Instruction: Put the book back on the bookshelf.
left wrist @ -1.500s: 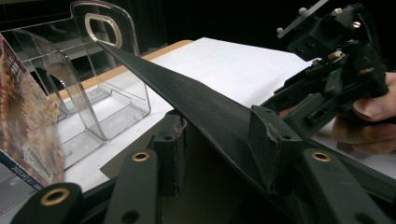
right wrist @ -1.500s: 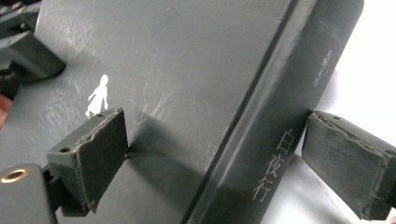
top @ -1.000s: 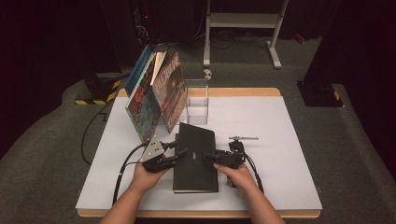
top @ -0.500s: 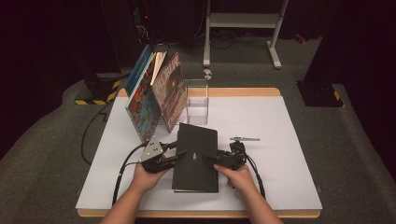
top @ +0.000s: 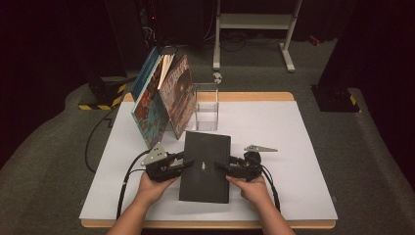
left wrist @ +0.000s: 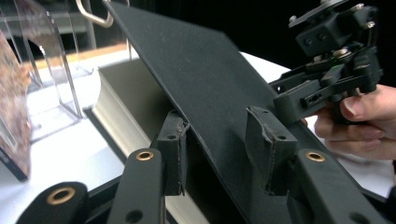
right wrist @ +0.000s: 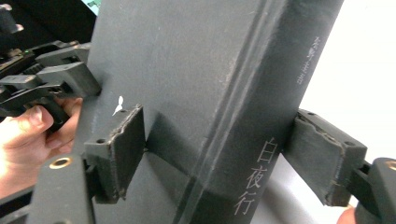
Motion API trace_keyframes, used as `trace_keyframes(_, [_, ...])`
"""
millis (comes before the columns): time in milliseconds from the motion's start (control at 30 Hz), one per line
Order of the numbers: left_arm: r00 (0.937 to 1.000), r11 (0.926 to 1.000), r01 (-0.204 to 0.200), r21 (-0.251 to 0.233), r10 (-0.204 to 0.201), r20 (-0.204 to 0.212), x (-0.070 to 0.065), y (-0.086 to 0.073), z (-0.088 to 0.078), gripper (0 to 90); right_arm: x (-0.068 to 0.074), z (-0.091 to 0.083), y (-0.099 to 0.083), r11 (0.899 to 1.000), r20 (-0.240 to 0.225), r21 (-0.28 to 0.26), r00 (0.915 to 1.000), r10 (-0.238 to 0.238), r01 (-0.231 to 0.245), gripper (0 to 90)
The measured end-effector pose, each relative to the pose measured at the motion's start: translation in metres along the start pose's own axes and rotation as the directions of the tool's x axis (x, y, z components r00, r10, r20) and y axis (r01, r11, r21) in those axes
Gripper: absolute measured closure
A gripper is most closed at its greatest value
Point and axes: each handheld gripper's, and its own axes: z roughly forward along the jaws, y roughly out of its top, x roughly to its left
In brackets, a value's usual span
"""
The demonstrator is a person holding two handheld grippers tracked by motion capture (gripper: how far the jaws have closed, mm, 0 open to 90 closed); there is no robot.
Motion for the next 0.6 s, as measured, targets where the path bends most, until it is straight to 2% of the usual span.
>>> trace_keyframes(33, [1.0000,1.0000,0.003,0.007,-0.003,0.000,0.001,0.000,0.000,60.4,0.001,-0.001,0.000,1.000,0.002,-0.002,1.0000,-0.004,0.004,23.9])
trace_keyframes(100, [0.9994,0.9993,0.035,0.010,-0.035,-0.003,0.001,0.001,0.001,60.5,0.004,-0.003,0.000,1.000,0.012,-0.007,0.9996,-0.024,0.024,25.2])
trace_keyframes(400, [0.9963,0.9961,0.084,0.025,-0.084,-0.020,-0.002,0.005,0.000,61.6,0.010,-0.007,0.000,0.999,0.025,-0.025,0.9987,-0.045,0.045,27.5])
trace_keyframes(433, [0.9947,0.9947,0.101,0.019,-0.100,-0.022,-0.002,0.005,0.001,61.9,0.010,-0.008,0.000,0.999,0.027,-0.027,0.9986,-0.046,0.046,27.8])
trace_keyframes(600, [0.9922,0.9925,0.122,-0.001,-0.122,-0.023,-0.005,0.008,0.001,64.0,0.014,-0.013,0.001,0.997,0.036,-0.048,0.9974,-0.063,0.064,30.3])
